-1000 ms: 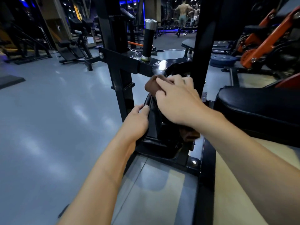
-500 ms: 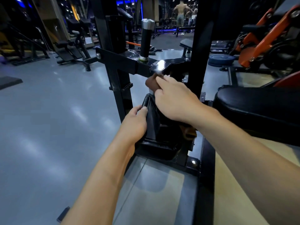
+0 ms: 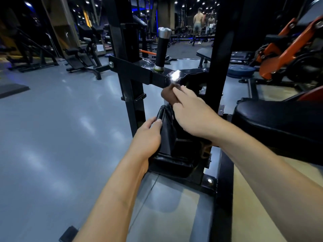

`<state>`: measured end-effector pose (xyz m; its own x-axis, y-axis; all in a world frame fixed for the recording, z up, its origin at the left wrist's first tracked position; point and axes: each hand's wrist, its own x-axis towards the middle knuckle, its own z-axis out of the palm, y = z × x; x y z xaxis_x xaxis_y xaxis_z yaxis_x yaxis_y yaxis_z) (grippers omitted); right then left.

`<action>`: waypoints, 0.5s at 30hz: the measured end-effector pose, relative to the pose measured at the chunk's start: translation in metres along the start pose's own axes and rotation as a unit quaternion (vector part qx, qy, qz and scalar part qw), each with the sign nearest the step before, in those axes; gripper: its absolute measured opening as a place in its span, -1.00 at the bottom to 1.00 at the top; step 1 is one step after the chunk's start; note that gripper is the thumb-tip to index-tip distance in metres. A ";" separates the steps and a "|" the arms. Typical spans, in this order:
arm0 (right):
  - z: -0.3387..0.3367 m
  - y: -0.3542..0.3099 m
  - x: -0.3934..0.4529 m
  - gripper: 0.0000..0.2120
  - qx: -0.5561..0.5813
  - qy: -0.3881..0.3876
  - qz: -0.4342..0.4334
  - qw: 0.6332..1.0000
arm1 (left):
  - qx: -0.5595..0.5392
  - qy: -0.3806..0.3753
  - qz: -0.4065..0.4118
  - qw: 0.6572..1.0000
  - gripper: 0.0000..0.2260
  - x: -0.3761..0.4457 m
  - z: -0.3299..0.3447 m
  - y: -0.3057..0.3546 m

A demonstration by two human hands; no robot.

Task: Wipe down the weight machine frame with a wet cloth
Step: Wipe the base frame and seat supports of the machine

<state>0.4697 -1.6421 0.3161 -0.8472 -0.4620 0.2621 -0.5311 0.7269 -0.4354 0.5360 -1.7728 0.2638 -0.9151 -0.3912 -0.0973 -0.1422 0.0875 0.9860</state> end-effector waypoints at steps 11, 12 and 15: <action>-0.006 -0.004 0.082 -0.61 0.027 0.015 0.039 0.999 | -0.015 -0.003 -0.002 1.000 -0.75 -0.003 -0.001 0.002; -0.006 -0.003 0.070 -0.62 0.037 0.021 0.030 0.999 | -0.017 -0.003 -0.004 1.000 -0.76 -0.003 -0.001 0.003; -0.005 0.005 0.019 -0.58 0.043 -0.005 0.000 0.999 | -0.010 0.003 -0.002 1.000 -0.72 -0.003 0.001 0.003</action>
<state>0.4512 -1.6448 0.3234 -0.8463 -0.4682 0.2539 -0.5287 0.6808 -0.5069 0.5378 -1.7707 0.2671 -0.9120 -0.3978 -0.0996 -0.1373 0.0673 0.9882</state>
